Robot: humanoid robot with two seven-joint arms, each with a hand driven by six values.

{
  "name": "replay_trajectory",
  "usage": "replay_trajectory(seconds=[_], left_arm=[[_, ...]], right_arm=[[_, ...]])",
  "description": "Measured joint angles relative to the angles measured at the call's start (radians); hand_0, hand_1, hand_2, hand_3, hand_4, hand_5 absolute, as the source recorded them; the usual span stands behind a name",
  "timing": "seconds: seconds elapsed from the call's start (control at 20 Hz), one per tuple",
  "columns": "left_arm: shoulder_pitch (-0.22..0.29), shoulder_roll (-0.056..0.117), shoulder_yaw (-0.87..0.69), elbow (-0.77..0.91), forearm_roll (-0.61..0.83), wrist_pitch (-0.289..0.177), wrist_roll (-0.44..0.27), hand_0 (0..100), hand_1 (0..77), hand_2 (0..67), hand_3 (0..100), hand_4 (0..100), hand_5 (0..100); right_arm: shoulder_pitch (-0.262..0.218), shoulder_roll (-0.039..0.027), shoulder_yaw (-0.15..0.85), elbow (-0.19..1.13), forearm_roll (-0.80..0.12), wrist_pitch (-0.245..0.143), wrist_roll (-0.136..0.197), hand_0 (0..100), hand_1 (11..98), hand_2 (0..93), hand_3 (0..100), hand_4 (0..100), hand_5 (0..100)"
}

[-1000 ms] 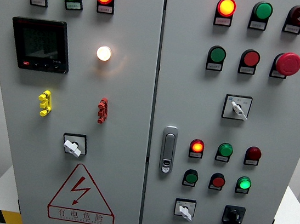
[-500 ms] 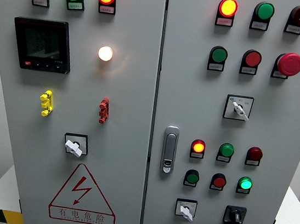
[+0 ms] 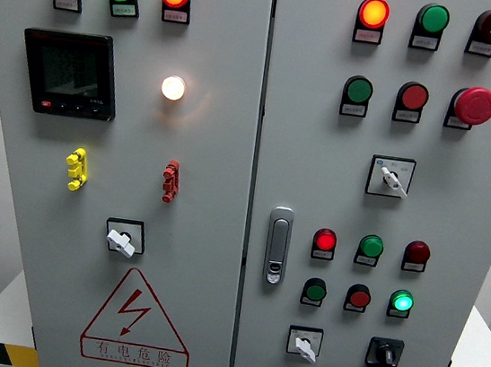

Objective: Trip black knob to open circuit

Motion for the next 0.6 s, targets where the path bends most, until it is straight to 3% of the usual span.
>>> replay_trajectory(seconds=[0.6], left_arm=[[0.000,-0.001,0.000,0.000,0.000,0.000,0.000,0,0.0,19.5,26,10,9]], right_arm=[[-0.034,-0.0007,0.010,0.036,-0.010,-0.001,0.001,100,43.9,4.1,18,13,31]])
